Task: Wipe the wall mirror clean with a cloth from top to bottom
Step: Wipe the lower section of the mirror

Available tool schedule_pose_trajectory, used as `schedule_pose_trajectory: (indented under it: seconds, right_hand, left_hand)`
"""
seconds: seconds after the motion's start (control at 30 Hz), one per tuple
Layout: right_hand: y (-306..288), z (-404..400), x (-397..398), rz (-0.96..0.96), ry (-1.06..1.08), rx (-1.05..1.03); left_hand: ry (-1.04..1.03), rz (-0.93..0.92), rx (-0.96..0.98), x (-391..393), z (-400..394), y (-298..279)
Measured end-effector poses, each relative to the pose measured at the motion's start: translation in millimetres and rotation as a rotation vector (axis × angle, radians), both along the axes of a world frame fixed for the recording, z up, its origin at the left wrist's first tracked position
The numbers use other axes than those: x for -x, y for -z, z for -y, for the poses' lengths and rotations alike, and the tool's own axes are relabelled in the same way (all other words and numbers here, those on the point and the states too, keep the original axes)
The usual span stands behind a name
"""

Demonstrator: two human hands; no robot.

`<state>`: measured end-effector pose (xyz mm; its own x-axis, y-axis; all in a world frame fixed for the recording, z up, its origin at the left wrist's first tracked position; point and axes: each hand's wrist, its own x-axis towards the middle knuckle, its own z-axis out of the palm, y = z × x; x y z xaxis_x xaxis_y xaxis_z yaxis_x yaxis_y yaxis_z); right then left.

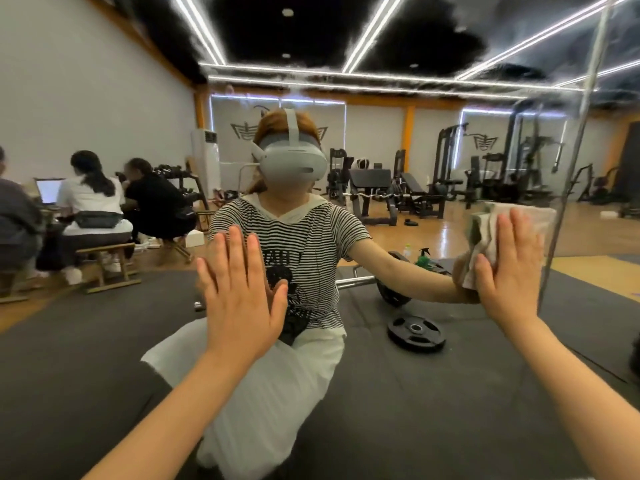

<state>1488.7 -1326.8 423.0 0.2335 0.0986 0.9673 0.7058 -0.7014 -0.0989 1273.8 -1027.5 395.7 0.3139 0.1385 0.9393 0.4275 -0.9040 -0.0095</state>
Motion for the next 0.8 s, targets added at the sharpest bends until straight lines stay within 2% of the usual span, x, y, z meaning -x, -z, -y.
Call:
schedule_pose_trajectory:
  seconds: [0.2, 0.67, 0.73, 0.8]
  right_hand:
    - [3, -24, 3, -0.073, 0.076, -0.094]
    - [3, -22, 5, -0.056, 0.077, -0.091]
    - [1, -23, 7, -0.083, 0.029, -0.153]
    - [-8, -31, 13, -0.168, -0.047, -0.314]
  left_hand:
    - [0.013, -0.007, -0.041, 0, -6, 2]
    - [0.016, 0.039, -0.071, -5, -8, 4]
    - [0.024, 0.042, -0.072, -4, -9, 4]
    - [0.019, 0.043, -0.079, -4, -9, 4]
